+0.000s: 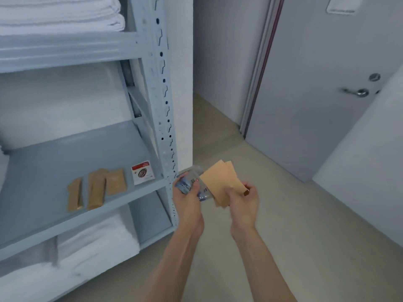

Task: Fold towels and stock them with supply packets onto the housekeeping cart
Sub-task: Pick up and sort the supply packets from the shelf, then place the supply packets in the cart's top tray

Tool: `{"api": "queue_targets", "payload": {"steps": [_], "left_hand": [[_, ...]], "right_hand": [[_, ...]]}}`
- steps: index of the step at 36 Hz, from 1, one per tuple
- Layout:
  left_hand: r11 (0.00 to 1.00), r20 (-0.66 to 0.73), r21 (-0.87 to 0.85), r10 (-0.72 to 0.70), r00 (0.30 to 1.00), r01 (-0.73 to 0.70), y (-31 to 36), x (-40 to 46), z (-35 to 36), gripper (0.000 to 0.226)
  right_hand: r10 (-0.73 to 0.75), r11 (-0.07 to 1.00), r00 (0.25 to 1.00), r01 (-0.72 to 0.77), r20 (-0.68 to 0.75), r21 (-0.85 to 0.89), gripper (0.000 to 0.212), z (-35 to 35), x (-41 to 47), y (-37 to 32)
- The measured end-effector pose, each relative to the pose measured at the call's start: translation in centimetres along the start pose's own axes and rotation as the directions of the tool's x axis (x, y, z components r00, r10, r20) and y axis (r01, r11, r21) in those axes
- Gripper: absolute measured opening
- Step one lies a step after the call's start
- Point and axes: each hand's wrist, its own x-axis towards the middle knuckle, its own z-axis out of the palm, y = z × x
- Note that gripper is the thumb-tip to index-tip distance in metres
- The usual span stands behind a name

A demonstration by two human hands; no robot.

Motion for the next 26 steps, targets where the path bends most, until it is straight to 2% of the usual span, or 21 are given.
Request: {"api": "queue_targets", "payload": {"steps": [4, 6, 9, 15, 20, 23, 26], "left_hand": [[0.999, 0.081, 0.037, 0.015, 0.997, -0.018, -2.4, 1.1, 3.5, 0.039], [0.999, 0.094, 0.050, -0.006, 0.996, 0.001, -3.4, 2.3, 5.3, 0.045], [0.997, 0.103, 0.035, -0.068, 0.992, 0.065, -5.4, 5.3, 8.8, 0.048], [0.984, 0.170, -0.035, -0.167, 0.971, 0.175, -8.7, 12.7, 16.8, 0.033], [0.954, 0.215, -0.122, -0.244, 0.946, 0.274, -9.2, 18.1, 24.0, 0.035], [0.938, 0.226, -0.138, -0.282, 0.933, 0.317, -9.4, 20.6, 28.0, 0.033], [0.933, 0.251, -0.121, -0.300, 0.920, 0.338, -9.9, 22.5, 31.6, 0.021]], "right_hand": [[-0.023, 0.999, 1.000, 0.022, -0.007, -0.045, 0.044, -1.3, 3.8, -0.4], [-0.031, 0.995, 0.999, 0.032, 0.013, -0.090, 0.045, -1.7, 6.1, -0.5], [-0.023, 0.985, 1.000, 0.023, 0.003, -0.170, 0.037, -1.9, 10.7, -0.9], [0.016, 0.972, 1.000, -0.016, -0.001, -0.235, 0.015, -1.8, 21.3, -2.5], [0.029, 0.989, 0.998, -0.036, -0.049, -0.146, 0.004, -1.2, 30.2, -5.5], [0.024, 0.999, 0.995, -0.027, -0.094, -0.036, 0.006, -0.9, 34.5, -7.2], [0.027, 0.998, 0.994, -0.021, -0.109, 0.057, 0.010, -0.8, 38.2, -8.7]]}}
